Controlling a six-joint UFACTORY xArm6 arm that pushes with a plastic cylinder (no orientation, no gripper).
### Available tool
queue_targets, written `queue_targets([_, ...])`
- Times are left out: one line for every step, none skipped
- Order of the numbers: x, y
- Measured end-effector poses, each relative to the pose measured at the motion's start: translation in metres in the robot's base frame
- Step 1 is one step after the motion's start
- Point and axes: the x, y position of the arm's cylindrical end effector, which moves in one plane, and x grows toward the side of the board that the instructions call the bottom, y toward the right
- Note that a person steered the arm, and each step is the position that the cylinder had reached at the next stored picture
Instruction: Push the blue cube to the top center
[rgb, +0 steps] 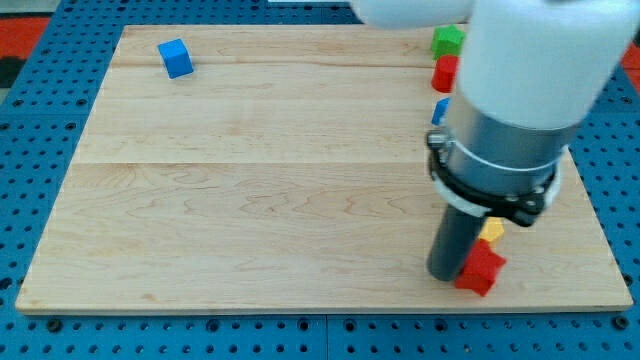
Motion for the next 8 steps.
queue_targets([0.004,-0.001])
queue_targets([-0.008,-0.019])
queue_targets([-0.052,-0.032])
queue_targets([-0.084,-0.086])
queue_targets([-0.114,-0.164])
queue_targets([-0.140,-0.247])
queue_targets([-0.192,-0.282])
queue_targets([-0.235,-0.325])
